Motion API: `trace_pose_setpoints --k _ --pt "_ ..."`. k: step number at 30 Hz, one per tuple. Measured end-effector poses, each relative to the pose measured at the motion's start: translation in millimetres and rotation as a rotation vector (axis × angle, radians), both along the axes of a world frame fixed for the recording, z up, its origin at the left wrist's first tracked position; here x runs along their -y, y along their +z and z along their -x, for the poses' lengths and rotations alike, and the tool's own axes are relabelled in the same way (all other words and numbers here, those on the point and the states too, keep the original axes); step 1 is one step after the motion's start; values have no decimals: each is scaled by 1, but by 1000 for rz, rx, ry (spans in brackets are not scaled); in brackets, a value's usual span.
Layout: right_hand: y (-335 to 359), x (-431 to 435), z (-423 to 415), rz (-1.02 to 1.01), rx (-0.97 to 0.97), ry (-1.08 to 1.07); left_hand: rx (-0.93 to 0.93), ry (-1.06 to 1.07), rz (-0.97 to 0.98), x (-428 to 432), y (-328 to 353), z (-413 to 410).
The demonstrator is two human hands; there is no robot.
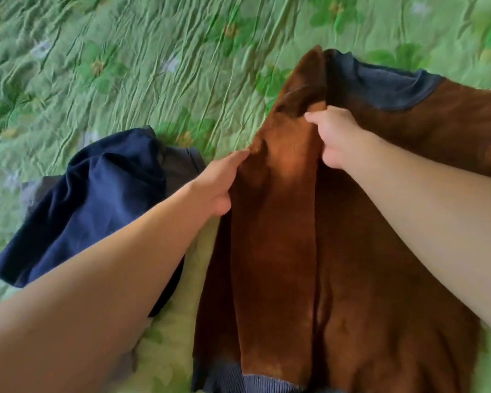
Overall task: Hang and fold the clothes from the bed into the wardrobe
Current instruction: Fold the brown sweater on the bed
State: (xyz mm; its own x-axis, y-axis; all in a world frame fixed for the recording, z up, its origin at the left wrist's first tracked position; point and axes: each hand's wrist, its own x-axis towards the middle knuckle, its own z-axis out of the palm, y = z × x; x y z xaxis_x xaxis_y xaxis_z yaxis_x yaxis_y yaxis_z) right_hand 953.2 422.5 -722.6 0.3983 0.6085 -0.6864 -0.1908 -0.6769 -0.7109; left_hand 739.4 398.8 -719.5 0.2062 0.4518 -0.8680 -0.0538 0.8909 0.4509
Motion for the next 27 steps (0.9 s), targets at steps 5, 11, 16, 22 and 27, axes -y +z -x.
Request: trace_pose_setpoints --k 5,11,16,22,27 --pt "16 -73 -17 -104 63 136 236 158 -24 4 -12 -5" --pt "4 -76 -18 102 -26 295 358 172 -98 12 -22 -2" --pt "8 -101 -12 -9 -62 335 360 28 46 4 -17 2" --pt "1 -57 -10 54 -308 330 383 -12 49 39 -17 6" --pt "-3 46 -23 158 -436 427 300 -222 48 90 -17 32"
